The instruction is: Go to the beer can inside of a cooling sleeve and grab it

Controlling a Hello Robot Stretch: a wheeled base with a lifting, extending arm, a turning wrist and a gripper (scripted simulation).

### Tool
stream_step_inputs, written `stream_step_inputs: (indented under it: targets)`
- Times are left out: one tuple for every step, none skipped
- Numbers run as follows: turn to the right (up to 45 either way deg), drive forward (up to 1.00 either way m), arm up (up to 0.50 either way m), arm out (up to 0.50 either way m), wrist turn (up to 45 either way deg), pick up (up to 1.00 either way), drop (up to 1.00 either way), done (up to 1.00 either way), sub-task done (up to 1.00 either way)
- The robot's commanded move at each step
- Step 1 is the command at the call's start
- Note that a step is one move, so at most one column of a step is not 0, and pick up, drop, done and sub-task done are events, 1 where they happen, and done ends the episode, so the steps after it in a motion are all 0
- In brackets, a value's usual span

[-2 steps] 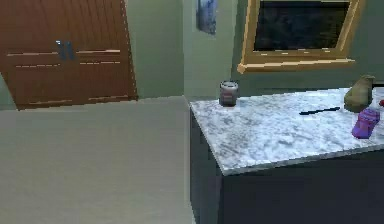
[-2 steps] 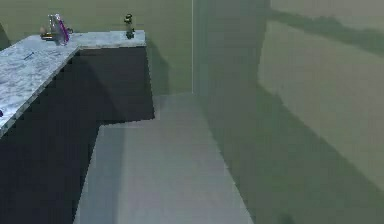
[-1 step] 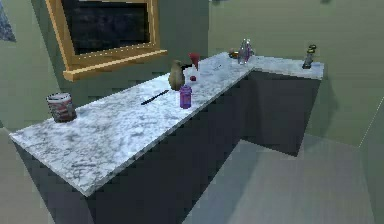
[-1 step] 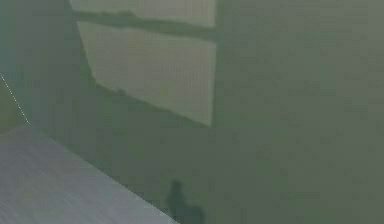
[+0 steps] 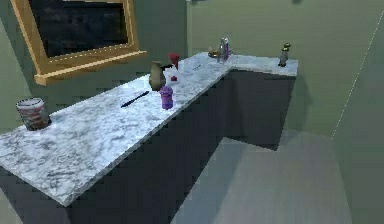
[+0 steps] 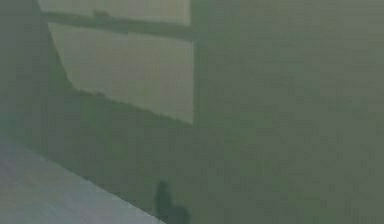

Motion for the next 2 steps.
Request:
stream_step_inputs:
  targets:
    - [0.0, 0.6, 0.0, 0.0, 0.0, 0.0, 0.0, 0.0, 0.0]
    - [-45.0, 0.0, 0.0, 0.0, 0.0, 0.0, 0.0, 0.0, 0.0]
